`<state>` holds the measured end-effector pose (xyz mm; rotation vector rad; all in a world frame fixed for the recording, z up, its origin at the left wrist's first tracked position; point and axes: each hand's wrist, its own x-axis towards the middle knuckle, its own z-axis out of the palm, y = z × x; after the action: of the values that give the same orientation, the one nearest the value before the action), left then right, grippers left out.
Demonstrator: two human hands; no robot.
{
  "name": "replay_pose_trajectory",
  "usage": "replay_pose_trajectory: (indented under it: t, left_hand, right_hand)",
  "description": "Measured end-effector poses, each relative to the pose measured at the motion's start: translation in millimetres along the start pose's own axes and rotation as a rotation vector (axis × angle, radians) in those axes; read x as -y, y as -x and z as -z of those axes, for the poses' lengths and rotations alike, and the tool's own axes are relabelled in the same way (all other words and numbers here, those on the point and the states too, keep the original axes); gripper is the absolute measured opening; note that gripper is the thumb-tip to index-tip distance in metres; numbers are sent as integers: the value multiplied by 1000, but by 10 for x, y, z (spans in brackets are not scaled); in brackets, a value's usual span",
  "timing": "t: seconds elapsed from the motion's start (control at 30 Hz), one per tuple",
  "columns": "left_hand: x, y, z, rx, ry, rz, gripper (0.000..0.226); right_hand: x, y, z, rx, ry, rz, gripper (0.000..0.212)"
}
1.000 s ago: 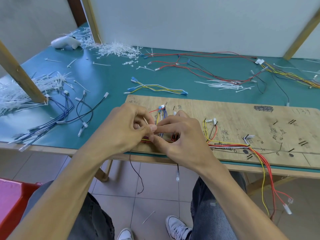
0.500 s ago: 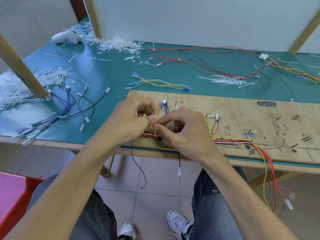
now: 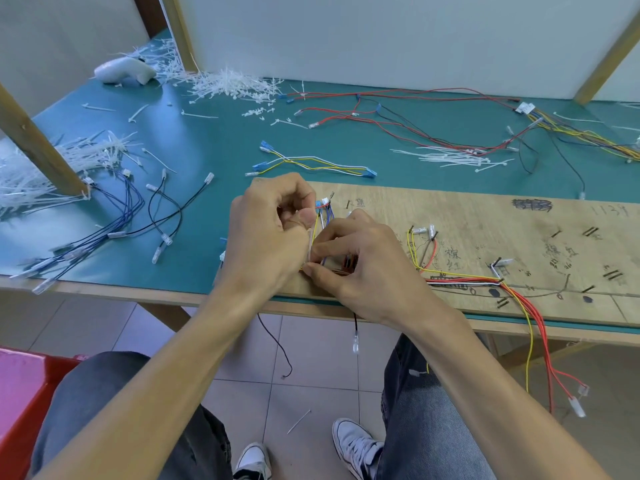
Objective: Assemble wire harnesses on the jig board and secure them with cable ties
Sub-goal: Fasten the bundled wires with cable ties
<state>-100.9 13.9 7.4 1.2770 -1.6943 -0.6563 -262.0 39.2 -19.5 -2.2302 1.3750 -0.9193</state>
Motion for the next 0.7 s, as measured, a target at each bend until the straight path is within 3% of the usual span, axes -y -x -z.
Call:
replay_pose_trajectory:
  t: [0.17, 0.27, 0.37, 0.5, 0.7]
  left_hand:
    - [107, 56, 195, 125, 54, -15, 5]
    - [137, 87, 252, 164, 16, -17, 11]
    - [100, 127, 138, 68, -12, -24, 27]
    - [43, 143, -43, -102, -48, -4, 33]
    - [38, 117, -98, -149, -70, -17, 33]
  right_hand:
    - [-2, 42, -1, -45, -34, -42, 7]
    - [4, 41, 3, -47, -34, -53, 9]
    - [13, 45, -21, -53, -38, -30, 7]
    - [-18, 31, -30, -54, -11, 27, 5]
    - [-88, 16, -63, -59, 6, 81, 8]
